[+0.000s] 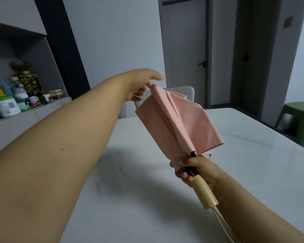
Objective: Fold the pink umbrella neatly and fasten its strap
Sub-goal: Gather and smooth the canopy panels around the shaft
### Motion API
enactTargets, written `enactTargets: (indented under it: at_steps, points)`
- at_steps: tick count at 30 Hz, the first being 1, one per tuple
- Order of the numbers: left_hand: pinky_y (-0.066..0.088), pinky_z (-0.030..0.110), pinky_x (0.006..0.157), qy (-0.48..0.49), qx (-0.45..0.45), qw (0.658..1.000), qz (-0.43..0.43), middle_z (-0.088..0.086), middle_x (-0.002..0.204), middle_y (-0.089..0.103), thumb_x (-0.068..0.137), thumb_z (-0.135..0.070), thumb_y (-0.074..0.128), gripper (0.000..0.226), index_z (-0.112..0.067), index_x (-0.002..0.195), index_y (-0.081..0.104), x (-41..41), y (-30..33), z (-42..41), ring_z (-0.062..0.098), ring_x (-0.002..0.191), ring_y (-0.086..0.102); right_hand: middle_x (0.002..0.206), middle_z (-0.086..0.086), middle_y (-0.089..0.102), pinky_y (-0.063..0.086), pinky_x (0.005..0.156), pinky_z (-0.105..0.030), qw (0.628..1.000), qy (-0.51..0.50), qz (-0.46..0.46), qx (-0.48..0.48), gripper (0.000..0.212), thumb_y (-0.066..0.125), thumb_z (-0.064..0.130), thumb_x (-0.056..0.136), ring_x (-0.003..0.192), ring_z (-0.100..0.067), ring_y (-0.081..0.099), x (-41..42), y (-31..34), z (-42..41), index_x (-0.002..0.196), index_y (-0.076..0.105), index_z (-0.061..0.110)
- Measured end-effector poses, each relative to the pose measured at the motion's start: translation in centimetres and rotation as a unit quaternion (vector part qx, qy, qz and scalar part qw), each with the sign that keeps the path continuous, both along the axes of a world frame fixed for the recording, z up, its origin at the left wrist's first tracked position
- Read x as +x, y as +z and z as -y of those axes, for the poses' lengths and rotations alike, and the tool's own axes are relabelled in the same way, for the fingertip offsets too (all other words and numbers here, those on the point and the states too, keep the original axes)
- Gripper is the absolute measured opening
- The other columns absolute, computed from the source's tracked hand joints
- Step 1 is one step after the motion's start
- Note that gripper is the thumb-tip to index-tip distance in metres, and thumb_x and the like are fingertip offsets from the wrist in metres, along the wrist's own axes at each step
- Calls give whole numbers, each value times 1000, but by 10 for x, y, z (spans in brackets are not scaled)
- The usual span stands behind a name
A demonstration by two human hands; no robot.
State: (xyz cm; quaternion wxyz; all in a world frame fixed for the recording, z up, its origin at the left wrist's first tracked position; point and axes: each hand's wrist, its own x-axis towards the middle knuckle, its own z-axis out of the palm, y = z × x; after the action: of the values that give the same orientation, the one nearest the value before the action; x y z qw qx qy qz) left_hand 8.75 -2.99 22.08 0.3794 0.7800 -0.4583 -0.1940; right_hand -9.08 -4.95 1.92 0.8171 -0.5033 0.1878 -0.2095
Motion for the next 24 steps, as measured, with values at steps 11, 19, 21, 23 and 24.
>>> enactTargets:
  at_steps: [11,19,21,23,24]
  points:
    - [44,26,60,10,-39,996,-86,2,74,44,84,-20,56,2,-18,83,56,-9,-25,6,15,55,41,71,-15,51,37,33,-18,999,-45,5,16,26,64,3,61,42,-13,48,4,-8,8,85,56,-5]
    - [55,34,64,19,-179,974,-139,14,100,62,87,7,57,33,-18,107,52,-3,-55,12,22,71,60,63,-10,60,41,34,-14,989,39,125,61,108,96,44,15,37,-10,51,-2,-3,6,101,50,-4]
    - [58,39,74,37,-217,962,-159,15,106,66,87,3,63,24,-17,96,53,1,-67,15,26,80,64,66,-10,61,42,34,-15,985,50,147,70,109,94,50,16,38,-10,51,-2,-3,6,101,51,-3]
    - [57,46,86,51,-250,952,-167,15,108,68,87,-2,67,18,-17,90,56,4,-76,17,29,90,68,72,-10,61,43,35,-16,983,52,159,79,108,91,56,17,40,-10,51,-1,-6,8,100,55,-2]
    - [56,48,88,59,-263,948,-168,14,107,68,86,-5,68,17,-18,90,57,5,-79,19,30,96,68,76,-11,60,44,35,-17,981,50,164,88,108,90,59,18,41,-11,51,0,-7,9,100,57,-2]
